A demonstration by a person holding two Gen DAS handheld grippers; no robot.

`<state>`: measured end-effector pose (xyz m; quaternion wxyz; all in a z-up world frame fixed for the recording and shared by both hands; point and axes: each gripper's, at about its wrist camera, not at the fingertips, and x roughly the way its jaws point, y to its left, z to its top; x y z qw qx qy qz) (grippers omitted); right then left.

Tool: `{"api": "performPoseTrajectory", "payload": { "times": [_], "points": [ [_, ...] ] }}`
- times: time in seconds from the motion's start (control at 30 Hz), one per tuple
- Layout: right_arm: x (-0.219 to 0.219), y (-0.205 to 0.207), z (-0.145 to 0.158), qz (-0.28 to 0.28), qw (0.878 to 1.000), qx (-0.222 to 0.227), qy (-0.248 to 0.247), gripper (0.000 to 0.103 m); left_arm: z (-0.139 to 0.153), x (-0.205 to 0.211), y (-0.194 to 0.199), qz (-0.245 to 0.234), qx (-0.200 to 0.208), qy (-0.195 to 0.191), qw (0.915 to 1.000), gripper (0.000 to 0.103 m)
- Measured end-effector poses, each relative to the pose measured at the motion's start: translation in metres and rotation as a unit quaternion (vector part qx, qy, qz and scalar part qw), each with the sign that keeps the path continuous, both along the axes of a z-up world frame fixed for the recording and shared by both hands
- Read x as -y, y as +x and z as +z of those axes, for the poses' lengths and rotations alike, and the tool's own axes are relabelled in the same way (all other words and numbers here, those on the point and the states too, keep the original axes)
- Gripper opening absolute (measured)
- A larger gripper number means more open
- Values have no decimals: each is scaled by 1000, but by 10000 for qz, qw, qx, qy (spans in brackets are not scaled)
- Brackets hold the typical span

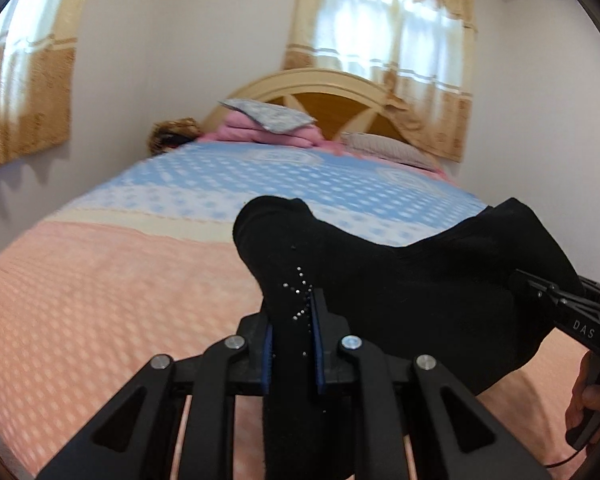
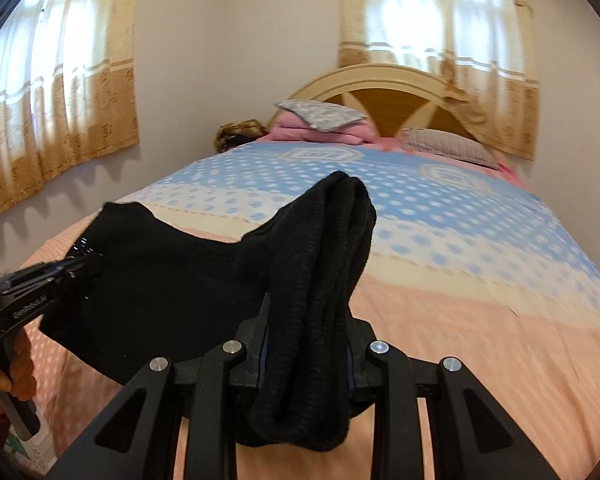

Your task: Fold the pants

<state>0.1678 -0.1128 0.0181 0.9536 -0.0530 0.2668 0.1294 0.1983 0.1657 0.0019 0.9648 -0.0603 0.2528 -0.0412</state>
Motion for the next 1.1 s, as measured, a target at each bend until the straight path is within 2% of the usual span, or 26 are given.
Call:
{"api": "performPoseTrajectory", "payload": {
  "times": [0.1,0.3,0.33,0.4,0.43,0.47,0.57,0.63,0.73,0.87,0.93,0.97,1.03,1.1],
  "points": [
    [-29,43,-14,113,9998,-118,-69,28,-15,-14,26,280,-152,100,9994,16],
    [-69,120,-70,163,9954,-932,-115,28,-63,-34,65,591,-866,366,9938,16],
    [-72,126,-81,152,9943,-1037,-215,28,-71,-36,68,644,-1002,425,9920,18],
    [-76,137,-95,114,9917,-1245,-302,28,-83,-44,75,671,-1304,217,9890,24],
    [-72,142,-100,82,9907,-1344,-215,29,-85,-50,77,727,-1415,76,9872,33],
    [-68,145,-101,70,9900,-1409,-93,30,-86,-55,76,833,-1472,-23,9856,45],
    [-62,147,-104,35,9881,-1538,79,38,-87,-62,67,1084,-1589,-153,9812,71],
    [-57,150,-106,20,9868,-1607,169,44,-86,-69,63,1161,-1634,-129,9796,75],
    [-48,148,-99,41,9838,-1725,494,45,-76,-79,47,1262,-1556,34,9797,80],
    [-19,131,-77,-117,9864,-1340,947,45,-63,-92,34,1654,-1334,492,9759,81],
    [-2,117,-66,-409,9871,-1047,1144,45,-57,-93,33,1708,-1191,541,9766,81],
    [0,112,-62,-532,9882,-958,1068,44,-51,-89,31,1642,-1055,529,9793,80],
    [-6,103,-54,-436,9913,-871,890,4,-44,-73,32,1442,-808,547,9847,78],
    [-22,95,-50,-174,9934,-857,738,4,-39,-54,31,1226,-576,625,9888,74]
  ]
}}
